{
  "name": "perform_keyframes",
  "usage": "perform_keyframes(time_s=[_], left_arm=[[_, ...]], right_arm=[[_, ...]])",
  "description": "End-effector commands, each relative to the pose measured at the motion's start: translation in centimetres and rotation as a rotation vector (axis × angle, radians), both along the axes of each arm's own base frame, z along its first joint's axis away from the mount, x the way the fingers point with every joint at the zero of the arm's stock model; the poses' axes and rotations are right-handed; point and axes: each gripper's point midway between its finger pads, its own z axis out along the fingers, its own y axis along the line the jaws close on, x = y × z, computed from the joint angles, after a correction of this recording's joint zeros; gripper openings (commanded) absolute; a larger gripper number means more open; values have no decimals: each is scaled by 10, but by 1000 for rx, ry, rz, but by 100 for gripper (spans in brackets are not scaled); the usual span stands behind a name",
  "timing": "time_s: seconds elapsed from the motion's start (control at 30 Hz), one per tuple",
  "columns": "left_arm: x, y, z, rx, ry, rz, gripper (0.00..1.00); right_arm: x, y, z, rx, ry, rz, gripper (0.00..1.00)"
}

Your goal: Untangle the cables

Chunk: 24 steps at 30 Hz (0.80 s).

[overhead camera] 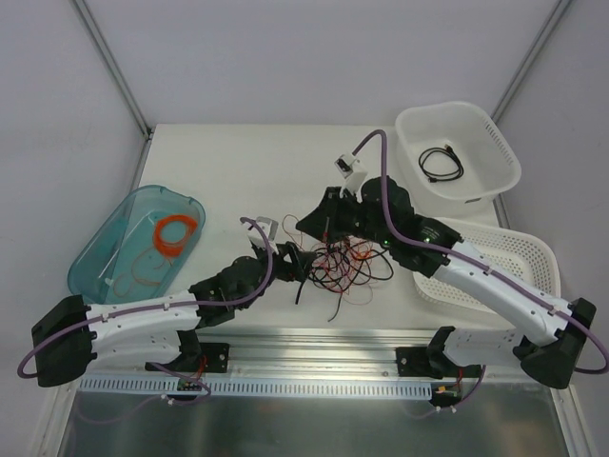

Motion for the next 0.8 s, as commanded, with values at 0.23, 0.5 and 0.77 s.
perform_keyframes(time_s=[0.23,0.5,0.77], left_arm=[[23,-10,53,-212,-44,136,30],[26,-11,66,-221,-72,149,0],[28,10,83,-190,-141,200,0]], right_arm=[[-4,-20,26,94,-54,-67,1],[-9,-37,25,79,-68,-94,1],[-10,-54,23,47,-96,-128,2]])
